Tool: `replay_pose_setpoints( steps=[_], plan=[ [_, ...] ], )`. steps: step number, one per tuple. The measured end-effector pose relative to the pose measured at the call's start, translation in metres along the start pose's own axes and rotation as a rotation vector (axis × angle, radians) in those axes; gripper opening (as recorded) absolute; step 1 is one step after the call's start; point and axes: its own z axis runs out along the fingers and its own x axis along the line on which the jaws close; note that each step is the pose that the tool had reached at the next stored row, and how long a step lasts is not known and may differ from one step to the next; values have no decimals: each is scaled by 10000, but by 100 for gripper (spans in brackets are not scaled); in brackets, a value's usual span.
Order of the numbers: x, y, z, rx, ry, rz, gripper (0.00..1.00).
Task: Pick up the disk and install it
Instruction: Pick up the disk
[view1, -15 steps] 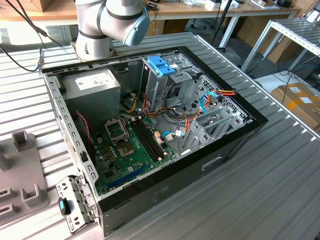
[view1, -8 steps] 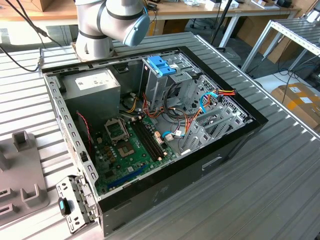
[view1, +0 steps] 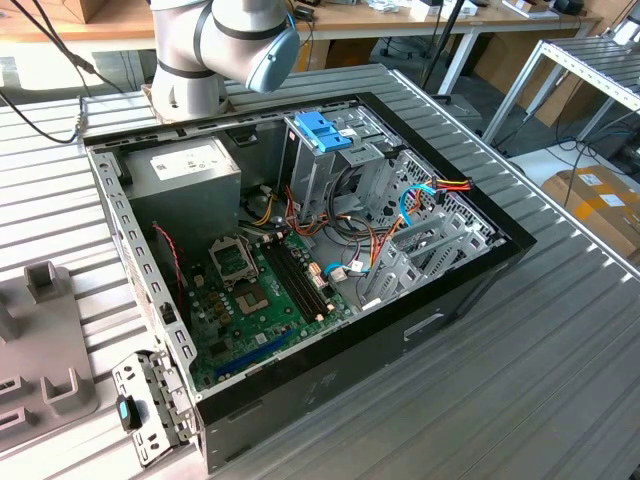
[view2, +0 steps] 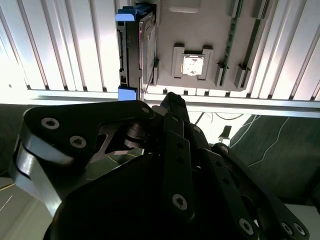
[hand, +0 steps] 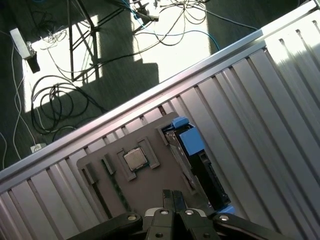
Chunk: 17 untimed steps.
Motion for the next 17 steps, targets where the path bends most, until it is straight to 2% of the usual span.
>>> replay_pose_setpoints(
  steps=[17],
  plan=[
    [0,0,0,-8,15,-354,11]
  ],
)
